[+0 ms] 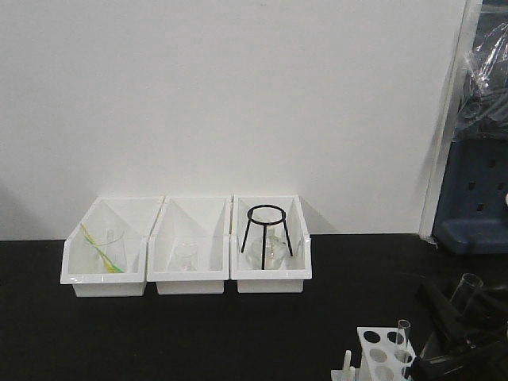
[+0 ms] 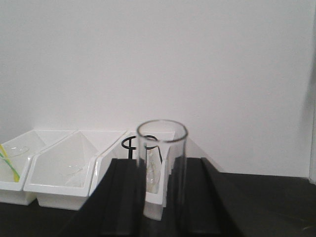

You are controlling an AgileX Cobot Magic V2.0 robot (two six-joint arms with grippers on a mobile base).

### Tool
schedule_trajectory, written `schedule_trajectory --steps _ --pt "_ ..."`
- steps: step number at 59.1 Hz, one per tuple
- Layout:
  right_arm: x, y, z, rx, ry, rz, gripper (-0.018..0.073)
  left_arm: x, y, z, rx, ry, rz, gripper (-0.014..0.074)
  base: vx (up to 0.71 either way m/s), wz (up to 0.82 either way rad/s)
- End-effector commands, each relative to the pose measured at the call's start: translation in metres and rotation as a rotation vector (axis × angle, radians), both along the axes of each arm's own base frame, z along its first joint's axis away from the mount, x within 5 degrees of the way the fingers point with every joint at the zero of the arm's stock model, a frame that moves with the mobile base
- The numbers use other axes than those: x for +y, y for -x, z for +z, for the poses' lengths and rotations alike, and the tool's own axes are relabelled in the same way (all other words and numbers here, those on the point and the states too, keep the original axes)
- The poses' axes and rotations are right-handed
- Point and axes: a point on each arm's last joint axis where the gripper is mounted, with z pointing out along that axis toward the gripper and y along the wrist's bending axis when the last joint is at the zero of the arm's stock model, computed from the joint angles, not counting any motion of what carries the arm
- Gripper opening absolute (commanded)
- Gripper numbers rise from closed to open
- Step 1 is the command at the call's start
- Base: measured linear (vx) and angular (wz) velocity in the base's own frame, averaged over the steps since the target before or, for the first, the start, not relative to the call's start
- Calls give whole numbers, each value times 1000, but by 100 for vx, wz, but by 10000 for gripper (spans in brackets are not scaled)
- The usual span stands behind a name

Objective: Flip and reinsert test tube from rack

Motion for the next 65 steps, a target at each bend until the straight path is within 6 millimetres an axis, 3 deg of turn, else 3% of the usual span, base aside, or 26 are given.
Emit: schedule_trajectory --steps 1,26,42,65 --pt "2 -7 12 -126 -32 3 -8 -1 -1 7 -93 1 -8 -6 0 0" --pt "9 -22 -10 -95 -35 28 -8 -1 -1 7 -93 1 -8 -6 0 0" --pt "18 -36 -48 28 27 74 -8 -1 -1 7 -93 1 -8 -6 0 0" --pt "22 -42 -70 78 64 96 -8 -1 -1 7 -93 1 -8 -6 0 0"
